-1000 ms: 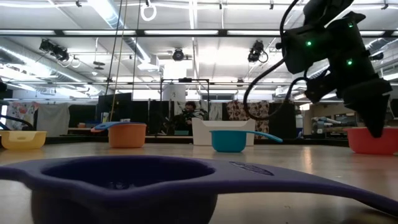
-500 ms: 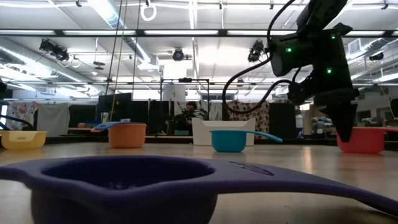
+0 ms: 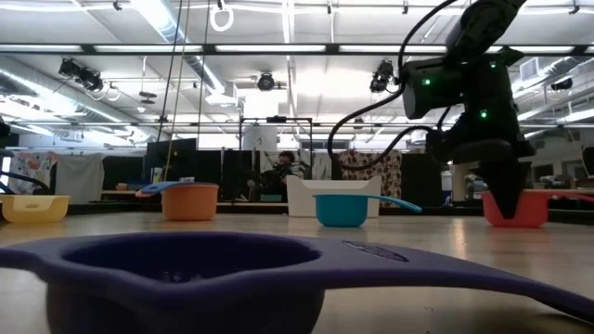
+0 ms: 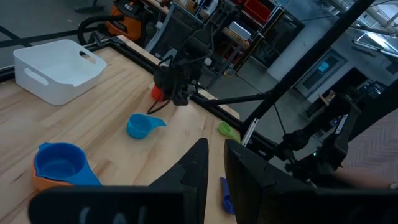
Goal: Nest measuring cups in basket
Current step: Stack the red measuring cup on the blue measuring cup
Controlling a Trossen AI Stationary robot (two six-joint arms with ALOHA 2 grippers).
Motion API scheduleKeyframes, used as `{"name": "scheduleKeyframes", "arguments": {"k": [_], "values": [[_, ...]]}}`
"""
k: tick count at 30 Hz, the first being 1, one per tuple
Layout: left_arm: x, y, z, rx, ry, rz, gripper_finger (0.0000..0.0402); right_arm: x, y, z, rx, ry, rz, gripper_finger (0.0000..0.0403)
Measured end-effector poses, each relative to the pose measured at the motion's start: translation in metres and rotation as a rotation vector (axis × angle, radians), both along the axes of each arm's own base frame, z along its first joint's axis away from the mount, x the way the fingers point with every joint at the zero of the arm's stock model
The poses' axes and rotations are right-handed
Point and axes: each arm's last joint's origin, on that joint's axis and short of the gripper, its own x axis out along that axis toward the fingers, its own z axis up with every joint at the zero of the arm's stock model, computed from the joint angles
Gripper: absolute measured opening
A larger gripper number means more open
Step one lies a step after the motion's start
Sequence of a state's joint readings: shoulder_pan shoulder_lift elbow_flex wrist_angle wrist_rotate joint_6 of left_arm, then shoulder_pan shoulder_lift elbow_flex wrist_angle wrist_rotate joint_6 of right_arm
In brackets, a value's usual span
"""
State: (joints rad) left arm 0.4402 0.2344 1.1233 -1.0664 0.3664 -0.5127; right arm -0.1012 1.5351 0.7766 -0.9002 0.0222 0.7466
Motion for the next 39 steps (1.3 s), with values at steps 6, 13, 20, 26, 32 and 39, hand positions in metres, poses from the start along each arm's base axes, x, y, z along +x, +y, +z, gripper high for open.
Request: {"name": "scheduleKeyframes", "arguments": {"k": [6,13,20,26,32,39], "values": [[0.0,0.0,0.0,0.0,0.0,0.0,0.0057,0.01,-0.001,0.008,-0.009,-0.05,-0.131,0.0025],[0.0,0.0,0.0,0.0,0.0,0.0,0.0057,0.028,0.001,0.022,0.02,-0.158,-0.302,0.0025],[0.0,0.0,-0.001,0.053,0.015,-0.01,0.0057,0.051,0.009,0.052,0.021,-0.286,-0.383,0.0025],[-0.001,0.0,-0.004,0.13,0.052,-0.029,0.0057,0.077,0.014,0.101,-0.011,-0.476,-0.442,0.0025],[-0.002,-0.001,-0.009,0.166,0.101,-0.045,0.0057,0.108,0.014,0.149,-0.068,-0.638,-0.423,0.0025],[-0.003,-0.001,-0.013,0.156,0.137,-0.052,0.0057,0.186,0.006,0.172,-0.13,-0.738,-0.223,0.0025]]}}
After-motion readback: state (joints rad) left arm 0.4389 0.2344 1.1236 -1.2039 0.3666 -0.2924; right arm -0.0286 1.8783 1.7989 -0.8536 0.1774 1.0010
